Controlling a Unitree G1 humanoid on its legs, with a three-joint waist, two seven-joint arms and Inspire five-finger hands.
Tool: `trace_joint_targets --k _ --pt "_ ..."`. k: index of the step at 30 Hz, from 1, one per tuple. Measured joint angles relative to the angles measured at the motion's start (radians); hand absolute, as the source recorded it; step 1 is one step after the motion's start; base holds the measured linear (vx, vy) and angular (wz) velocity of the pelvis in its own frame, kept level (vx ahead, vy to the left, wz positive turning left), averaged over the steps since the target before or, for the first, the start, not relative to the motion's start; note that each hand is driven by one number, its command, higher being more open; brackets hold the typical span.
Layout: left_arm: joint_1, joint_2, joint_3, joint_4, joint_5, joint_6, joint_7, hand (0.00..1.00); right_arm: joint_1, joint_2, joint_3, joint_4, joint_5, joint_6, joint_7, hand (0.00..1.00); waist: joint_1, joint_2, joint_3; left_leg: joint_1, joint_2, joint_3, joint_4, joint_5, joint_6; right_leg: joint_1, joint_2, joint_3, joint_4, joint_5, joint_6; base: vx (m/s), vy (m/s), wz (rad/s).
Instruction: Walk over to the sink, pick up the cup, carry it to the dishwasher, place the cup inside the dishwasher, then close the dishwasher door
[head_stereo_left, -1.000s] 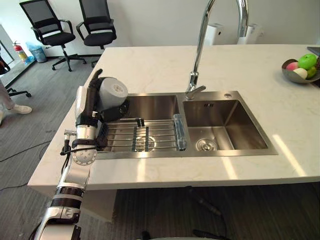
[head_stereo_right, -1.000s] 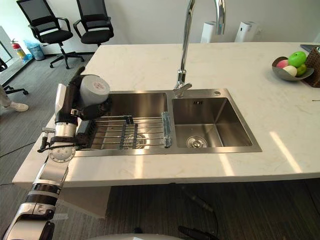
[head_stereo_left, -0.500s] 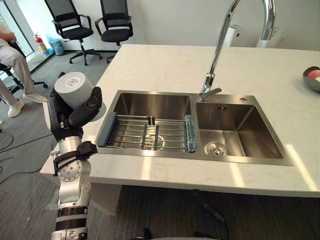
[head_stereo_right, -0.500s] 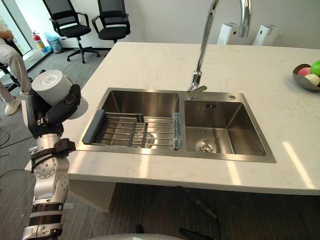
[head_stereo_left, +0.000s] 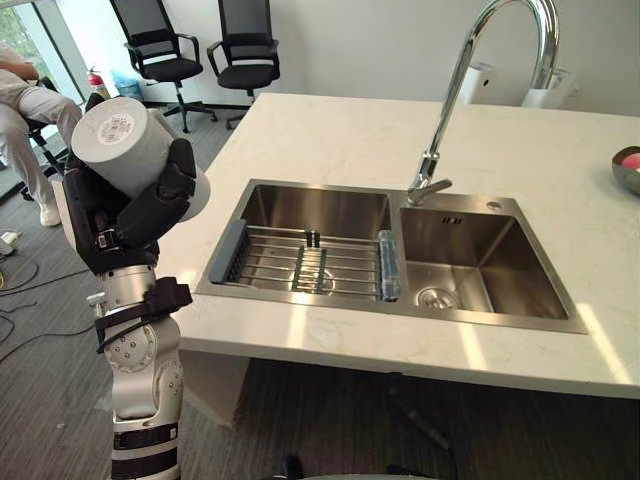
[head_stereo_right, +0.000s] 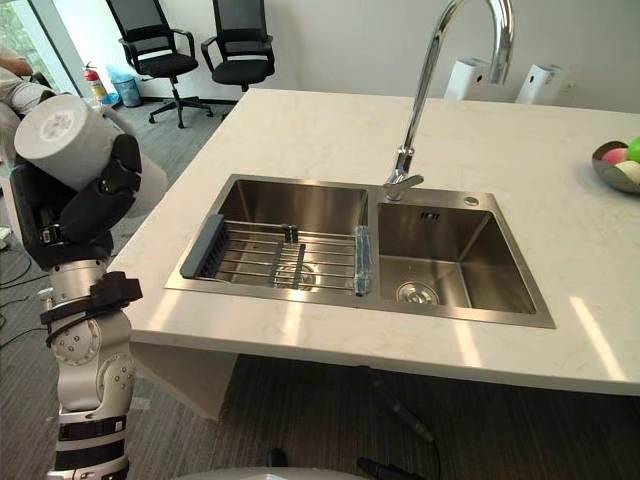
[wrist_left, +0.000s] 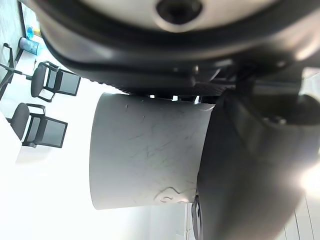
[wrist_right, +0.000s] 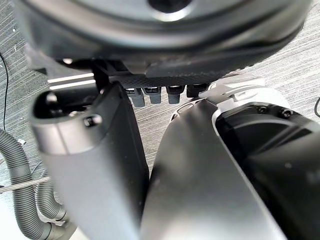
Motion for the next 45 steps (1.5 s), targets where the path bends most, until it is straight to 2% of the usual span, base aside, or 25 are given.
trace_joint_targets --k 9,12,15,16,17,18,20,23,24,25,26,27,28,29,30,31,32,33,34,36,37,38,39,41,45 --pt "0.041 -0.034 0.001 -0.007 0.052 0.002 0.022 0.00 0.000 0.008 -0.019 0.019 -0.002 -0.017 -0.018 1.00 0.007 0.008 -0.003 0.008 0.002 0.003 0.006 0.009 0.000 0.014 0.003 0.004 0.000 0.003 -0.002 0.00 -0.002 0.01" --pt "0.115 -0.064 0.001 -0.051 0.103 0.027 0.022 0.00 -0.001 -0.003 -0.019 0.031 -0.014 -0.025 0.004 1.00 0.028 0.028 0.004 -0.021 0.003 -0.033 0.011 0.030 -0.004 0.011 0.013 -0.041 0.000 0.006 -0.006 -0.08 -0.029 0.47" --pt "0.201 -0.108 0.002 -0.119 0.147 0.033 0.031 0.00 -0.005 -0.026 -0.019 0.027 -0.059 -0.041 0.032 1.00 0.058 0.069 0.028 -0.073 -0.001 -0.120 0.010 0.075 -0.018 -0.014 0.029 -0.143 0.021 -0.004 -0.020 -0.16 -0.041 1.04" --pt "0.234 -0.121 0.014 -0.152 0.162 0.033 0.047 0.00 -0.017 -0.042 -0.019 0.026 -0.103 -0.058 0.049 1.00 0.088 0.093 0.041 -0.110 0.004 -0.128 0.005 0.047 -0.017 -0.041 0.036 -0.201 0.045 -0.009 -0.028 -0.20 -0.025 0.99" --pt "0.239 -0.125 0.020 -0.156 0.163 0.033 0.052 0.00 -0.023 -0.048 -0.021 0.026 -0.117 -0.061 0.050 1.00 0.094 0.091 0.041 -0.128 0.007 -0.070 0.009 -0.005 0.002 -0.046 0.033 -0.232 0.042 -0.006 -0.028 -0.21 -0.016 1.35" --pt "0.238 -0.136 0.027 -0.156 0.162 0.035 0.057 0.00 -0.024 -0.039 -0.032 0.035 -0.120 -0.066 0.053 1.00 0.097 0.064 0.041 -0.143 0.006 0.044 0.031 -0.082 0.040 -0.052 -0.006 -0.295 0.027 0.001 -0.029 -0.15 0.051 1.68" --pt "0.236 -0.141 0.047 -0.161 0.156 0.030 0.050 0.00 -0.041 -0.059 -0.036 0.062 -0.116 -0.073 0.047 1.00 0.089 0.039 0.050 -0.166 0.045 0.355 0.298 -0.149 0.132 -0.054 -0.107 -0.456 0.047 0.003 -0.026 -0.11 0.057 2.11" --pt "0.223 -0.144 0.057 -0.170 0.104 0.022 0.034 0.00 -0.040 -0.080 -0.034 0.055 -0.108 -0.087 0.039 1.00 0.079 0.035 0.037 -0.065 0.169 0.593 0.470 -0.193 0.139 -0.040 -0.189 -0.602 0.079 0.006 -0.021 -0.02 0.014 1.78" --pt "0.204 -0.150 0.046 -0.177 0.067 0.021 0.007 0.00 -0.040 -0.081 -0.030 0.051 -0.107 -0.096 0.028 1.00 0.060 0.038 0.034 -0.001 0.275 0.704 0.535 -0.195 0.138 -0.017 -0.217 -0.681 0.100 0.006 -0.021 0.06 0.099 2.22" --pt "0.189 -0.160 0.013 -0.181 0.051 0.020 -0.013 0.00 -0.040 -0.082 -0.022 0.047 -0.106 -0.099 0.014 1.00 0.044 0.047 0.025 0.043 0.373 0.794 0.555 -0.156 0.132 0.006 -0.240 -0.754 0.130 0.006 -0.021 0.07 0.133 2.29" --pt "0.186 -0.167 -0.006 -0.181 0.048 0.019 -0.028 0.00 -0.038 -0.087 -0.015 0.046 -0.099 -0.099 0.004 1.00 0.040 0.051 0.020 0.060 0.404 0.828 0.537 -0.101 0.141 0.017 -0.247 -0.784 0.147 0.004 -0.019 0.08 0.207 2.22" --pt "0.197 -0.197 -0.054 -0.181 0.048 0.009 -0.047 0.00 -0.028 -0.114 -0.007 0.045 -0.093 -0.098 -0.006 1.00 0.038 0.083 0.002 0.088 0.425 0.846 0.489 0.126 0.202 0.031 -0.289 -0.838 0.215 0.000 -0.014 0.01 0.345 1.83" --pt "0.215 -0.250 -0.079 -0.169 0.053 -0.004 -0.045 0.00 -0.036 -0.152 -0.002 0.047 -0.093 -0.107 -0.023 1.00 0.031 0.111 0.013 0.093 0.392 0.825 0.445 0.125 0.224 -0.003 -0.401 -0.841 0.433 -0.030 -0.011 -0.04 0.416 1.60" --pt "0.213 -0.264 -0.072 -0.162 0.057 -0.013 -0.039 0.00 -0.057 -0.152 -0.011 0.055 -0.090 -0.115 -0.024 1.00 0.024 0.142 0.021 0.086 0.411 0.811 0.415 0.110 0.220 -0.039 -0.353 -0.804 0.391 -0.049 0.026 -0.25 0.394 1.15" --pt "0.160 -0.206 0.005 -0.181 0.058 -0.027 -0.014 0.00 -0.122 -0.076 0.003 0.036 -0.091 -0.118 -0.008 1.00 0.028 0.096 0.043 0.074 0.419 0.833 0.406 -0.005 0.116 -0.090 -0.132 -0.745 -0.082 0.113 -0.043 -0.22 0.196 0.98" --pt "0.144 -0.170 0.009 -0.182 0.058 -0.035 -0.015 0.00 -0.115 -0.049 0.011 0.015 -0.090 -0.122 0.001 1.00 0.011 0.063 0.055 0.075 0.403 0.837 0.415 -0.061 0.077 -0.079 -0.139 -0.758 -0.112 0.252 -0.088 -0.25 0.102 1.15" --pt "0.145 -0.176 -0.014 -0.162 0.059 -0.048 -0.022 0.00 -0.121 -0.053 0.010 0.014 -0.090 -0.128 0.004 1.00 0.005 0.102 0.061 0.080 0.431 0.836 0.410 -0.118 0.018 -0.056 -0.111 -0.810 -0.101 0.250 -0.074 -0.10 0.136 1.30" --pt "0.170 -0.170 -0.057 -0.161 0.059 -0.035 -0.036 0.00 -0.121 -0.056 0.011 0.033 -0.102 -0.129 -0.015 1.00 0.013 0.107 0.064 0.088 0.389 0.825 0.371 -0.168 -0.056 -0.049 -0.160 -0.860 -0.035 0.227 -0.060 -0.12 0.266 1.31" --pt "0.192 -0.172 -0.084 -0.164 0.059 -0.025 -0.045 0.00 -0.117 -0.058 0.009 0.032 -0.100 -0.129 -0.036 1.00 0.020 0.111 0.066 0.092 0.337 0.803 0.319 -0.172 -0.078 -0.035 -0.200 -0.879 0.008 0.223 -0.052 -0.07 0.377 1.54" --pt "0.207 -0.182 -0.107 -0.163 0.057 -0.014 -0.067 0.00 -0.077 -0.059 -0.014 -0.013 -0.084 -0.137 -0.083 1.00 0.027 0.115 0.071 0.085 0.243 0.703 0.269 -0.170 -0.084 -0.007 -0.310 -0.823 0.148 0.223 -0.056 0.00 0.351 1.84" --pt "0.195 -0.173 -0.129 -0.150 0.034 -0.014 -0.096 0.00 -0.028 -0.054 -0.047 -0.072 -0.026 -0.150 -0.102 1.00 0.012 0.111 0.069 0.076 0.178 0.581 0.238 -0.173 -0.047 -0.004 -0.398 -0.672 0.295 0.235 -0.078 0.02 0.382 3.16" --pt "0.171 -0.154 -0.168 -0.141 -0.009 -0.027 -0.122 0.00 0.001 -0.035 -0.066 -0.116 0.017 -0.154 -0.121 1.00 -0.014 0.112 0.065 0.039 0.144 0.425 0.217 -0.166 -0.001 -0.020 -0.385 -0.448 0.359 0.164 -0.041 0.03 0.328 3.53" --pt "0.156 -0.141 -0.185 -0.134 -0.022 -0.044 -0.130 0.00 0.003 -0.024 -0.070 -0.118 0.023 -0.153 -0.127 1.00 -0.019 0.110 0.064 0.019 0.127 0.355 0.207 -0.163 0.014 -0.030 -0.337 -0.336 0.359 0.087 -0.008 0.08 0.191 3.54" --pt "0.137 -0.124 -0.232 -0.096 -0.039 -0.081 -0.139 0.00 -0.019 0.010 -0.060 -0.097 0.054 -0.149 -0.157 1.00 0.005 0.106 0.066 0.017 0.070 0.160 0.151 -0.142 0.037 -0.072 -0.158 -0.046 0.304 -0.053 0.011 0.17 0.018 2.79" --pt "0.142 -0.103 -0.278 -0.079 -0.007 -0.094 -0.125 0.00 -0.083 0.031 -0.012 -0.103 0.087 -0.128 -0.184 1.00 0.014 0.107 0.066 0.083 0.037 0.032 0.084 -0.165 0.056 -0.261 -0.024 0.130 0.254 -0.068 0.025 0.20 -0.056 1.21"
